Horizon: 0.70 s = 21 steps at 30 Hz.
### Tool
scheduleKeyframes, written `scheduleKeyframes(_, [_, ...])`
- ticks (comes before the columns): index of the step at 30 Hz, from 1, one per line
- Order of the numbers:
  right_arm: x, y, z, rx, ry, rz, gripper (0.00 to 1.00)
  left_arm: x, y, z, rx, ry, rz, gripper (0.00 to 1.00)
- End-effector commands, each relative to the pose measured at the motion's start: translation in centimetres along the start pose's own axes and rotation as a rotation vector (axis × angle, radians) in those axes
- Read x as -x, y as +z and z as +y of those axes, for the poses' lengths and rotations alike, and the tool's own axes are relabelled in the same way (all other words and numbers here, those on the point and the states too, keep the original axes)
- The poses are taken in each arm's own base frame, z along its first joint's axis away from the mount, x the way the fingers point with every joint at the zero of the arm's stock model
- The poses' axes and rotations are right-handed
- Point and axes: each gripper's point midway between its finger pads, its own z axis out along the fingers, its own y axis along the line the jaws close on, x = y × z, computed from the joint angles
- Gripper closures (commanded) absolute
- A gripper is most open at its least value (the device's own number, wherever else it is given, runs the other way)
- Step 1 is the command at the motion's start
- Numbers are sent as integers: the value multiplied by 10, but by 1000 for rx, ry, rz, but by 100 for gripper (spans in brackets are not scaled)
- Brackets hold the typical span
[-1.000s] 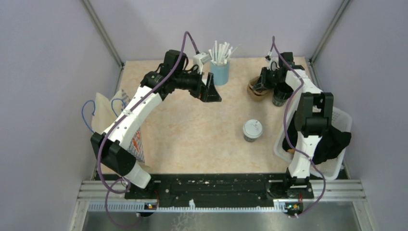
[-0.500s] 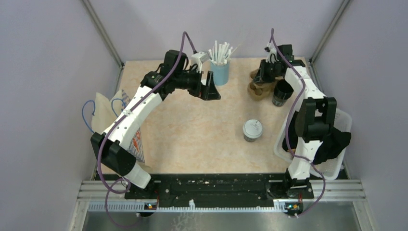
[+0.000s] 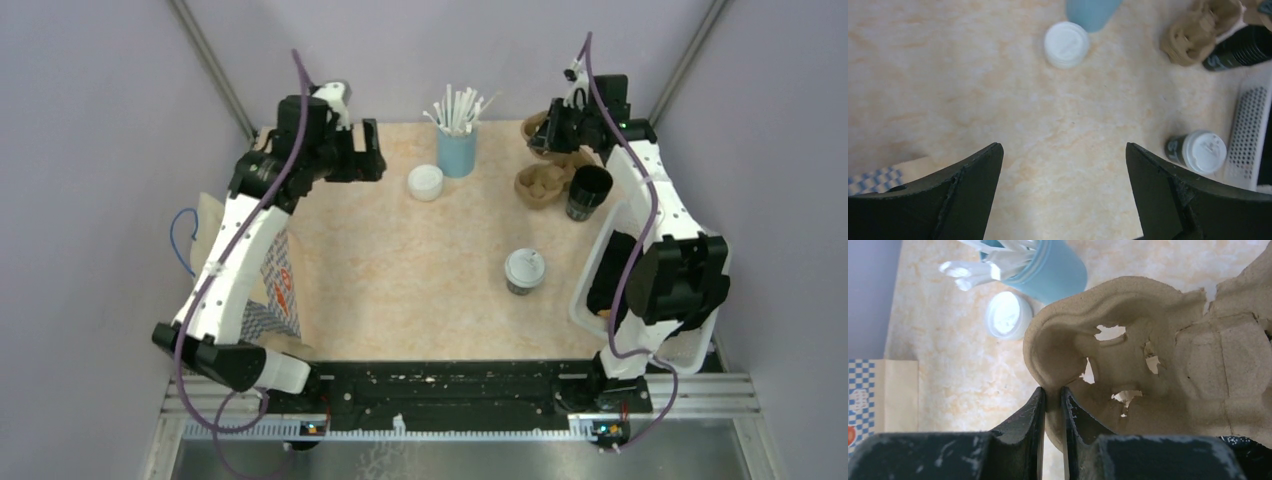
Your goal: Pack the takeout coffee
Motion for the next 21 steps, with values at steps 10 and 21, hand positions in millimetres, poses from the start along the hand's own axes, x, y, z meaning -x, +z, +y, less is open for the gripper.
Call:
scheduleKeyframes(10, [2, -65, 94, 263, 41, -88, 100, 45, -137, 69, 404, -123, -267, 3])
scheduleKeyframes(21, [-30, -80, 128, 356, -2, -61, 100, -16, -175, 111, 671, -275, -177, 5])
